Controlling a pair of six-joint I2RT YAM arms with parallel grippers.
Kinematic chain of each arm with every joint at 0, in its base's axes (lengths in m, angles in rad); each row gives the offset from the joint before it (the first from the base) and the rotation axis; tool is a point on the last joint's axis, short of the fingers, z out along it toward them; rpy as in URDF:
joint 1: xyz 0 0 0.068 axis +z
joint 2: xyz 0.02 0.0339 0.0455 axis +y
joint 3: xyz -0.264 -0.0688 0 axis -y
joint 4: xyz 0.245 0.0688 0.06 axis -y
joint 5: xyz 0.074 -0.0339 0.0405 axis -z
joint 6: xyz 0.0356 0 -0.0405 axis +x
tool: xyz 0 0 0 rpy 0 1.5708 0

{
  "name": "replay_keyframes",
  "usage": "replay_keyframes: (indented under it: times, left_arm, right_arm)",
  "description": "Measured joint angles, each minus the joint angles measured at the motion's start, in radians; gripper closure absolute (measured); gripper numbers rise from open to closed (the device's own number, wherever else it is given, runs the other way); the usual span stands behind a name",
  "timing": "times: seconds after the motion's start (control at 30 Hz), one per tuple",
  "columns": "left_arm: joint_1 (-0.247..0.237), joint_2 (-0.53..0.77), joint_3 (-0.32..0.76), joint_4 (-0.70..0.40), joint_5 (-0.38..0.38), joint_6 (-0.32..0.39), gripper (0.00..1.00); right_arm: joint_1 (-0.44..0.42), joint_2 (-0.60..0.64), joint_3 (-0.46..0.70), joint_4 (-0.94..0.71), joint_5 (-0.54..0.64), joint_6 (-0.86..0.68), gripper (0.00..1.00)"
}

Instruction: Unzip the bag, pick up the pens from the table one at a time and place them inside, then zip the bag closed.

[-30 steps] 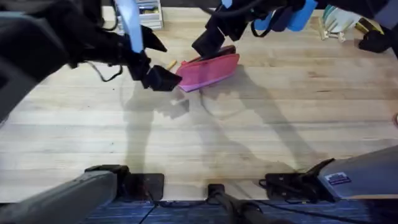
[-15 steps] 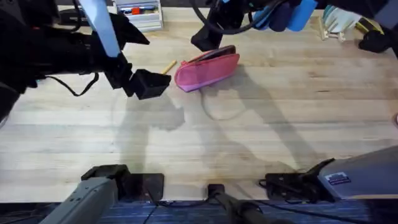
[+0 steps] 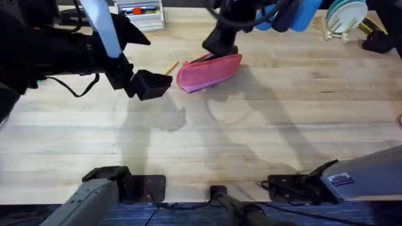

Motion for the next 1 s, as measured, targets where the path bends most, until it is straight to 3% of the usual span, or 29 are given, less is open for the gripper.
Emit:
replay_keyframes:
  times: [0.13, 0.17, 0.33, 0.47, 0.53, 1.0]
  left_arm:
    - [0.0, 0.0, 0.0, 0.0, 0.0, 0.0, 0.007]
    - [0.0, 0.0, 0.0, 0.0, 0.0, 0.0, 0.007]
    - [0.0, 0.0, 0.0, 0.004, 0.0, 0.0, 0.007]
    - [0.0, 0.0, 0.0, 0.004, 0.0, 0.0, 0.007]
    - [0.0, 0.0, 0.0, 0.004, 0.0, 0.0, 0.007]
    - [0.0, 0.0, 0.0, 0.003, 0.0, 0.0, 0.008]
  right_arm:
    - [-0.021, 0.0, 0.076, -0.112, 0.0, -0.012, 0.01]
    - [-0.024, 0.0, 0.101, -0.134, 0.001, -0.036, 0.136]
    - [-0.024, 0.005, 0.103, -0.174, 0.001, -0.071, 0.489]
    - [-0.024, 0.029, 0.103, -0.199, 0.001, -0.115, 0.931]
    - [-0.024, 0.039, 0.103, -0.208, 0.001, -0.149, 0.968]
    - [-0.024, 0.097, 0.103, -0.259, 0.001, -0.47, 0.972]
